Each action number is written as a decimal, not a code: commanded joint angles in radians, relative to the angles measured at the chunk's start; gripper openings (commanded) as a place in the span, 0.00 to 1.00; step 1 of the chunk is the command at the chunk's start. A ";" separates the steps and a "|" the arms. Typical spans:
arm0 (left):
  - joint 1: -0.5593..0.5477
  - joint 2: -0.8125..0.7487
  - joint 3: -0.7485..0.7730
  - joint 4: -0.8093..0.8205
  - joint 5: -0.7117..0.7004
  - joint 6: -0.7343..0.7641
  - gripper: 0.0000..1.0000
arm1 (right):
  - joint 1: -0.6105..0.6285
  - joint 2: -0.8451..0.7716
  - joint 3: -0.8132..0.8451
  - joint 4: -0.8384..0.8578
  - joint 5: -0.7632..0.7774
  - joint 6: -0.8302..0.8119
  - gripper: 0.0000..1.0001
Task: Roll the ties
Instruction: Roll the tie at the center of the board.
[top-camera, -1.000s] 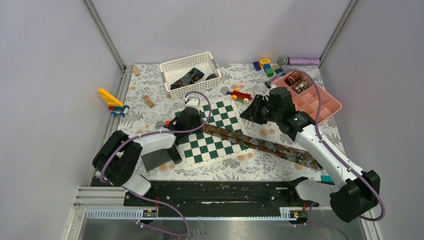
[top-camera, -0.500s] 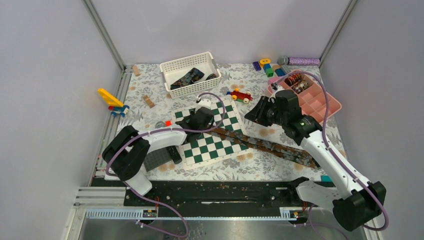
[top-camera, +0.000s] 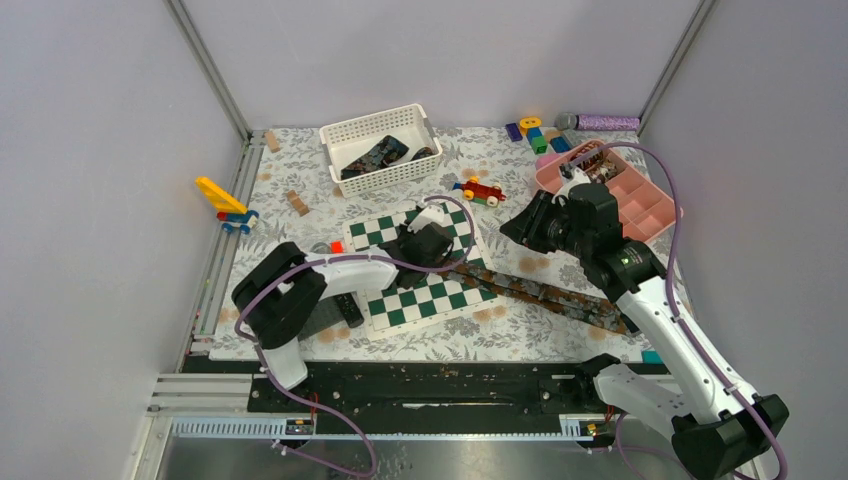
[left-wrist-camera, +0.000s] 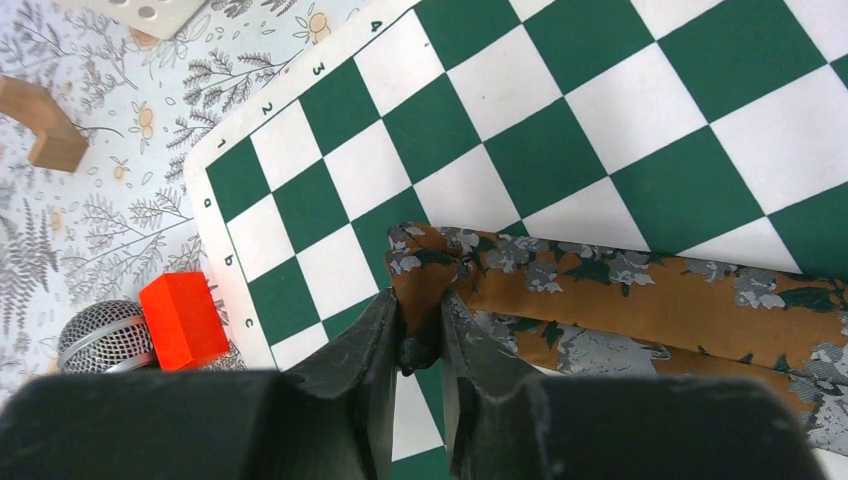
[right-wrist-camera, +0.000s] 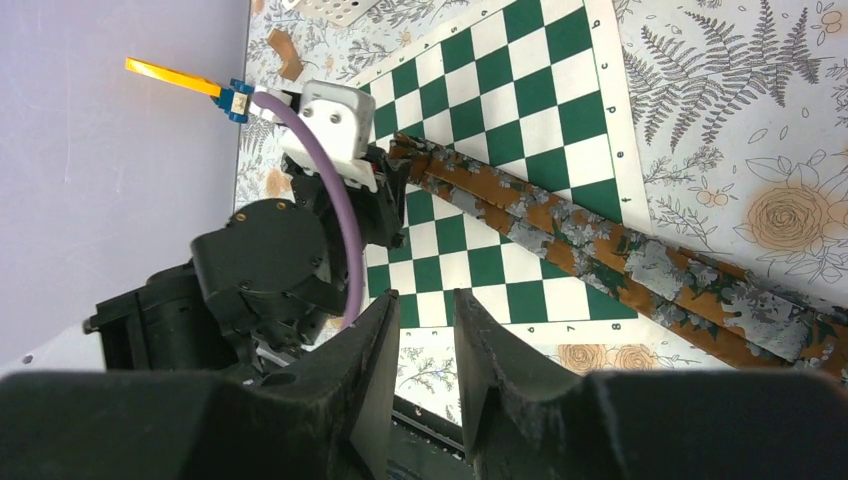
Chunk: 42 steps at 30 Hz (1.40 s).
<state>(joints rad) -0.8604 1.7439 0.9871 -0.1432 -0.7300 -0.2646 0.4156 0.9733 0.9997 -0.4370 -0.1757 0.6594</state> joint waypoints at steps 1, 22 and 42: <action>-0.041 0.044 0.063 -0.033 -0.149 0.042 0.17 | -0.009 -0.020 0.045 -0.016 0.022 -0.017 0.34; -0.133 0.170 0.119 -0.058 -0.241 0.104 0.17 | -0.012 -0.026 0.039 -0.017 0.018 -0.007 0.35; -0.148 0.179 0.138 -0.069 -0.119 0.101 0.29 | -0.014 -0.030 0.037 -0.017 0.015 0.000 0.37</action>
<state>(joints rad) -1.0023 1.9266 1.0916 -0.2150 -0.9112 -0.1596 0.4110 0.9634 1.0012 -0.4450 -0.1734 0.6598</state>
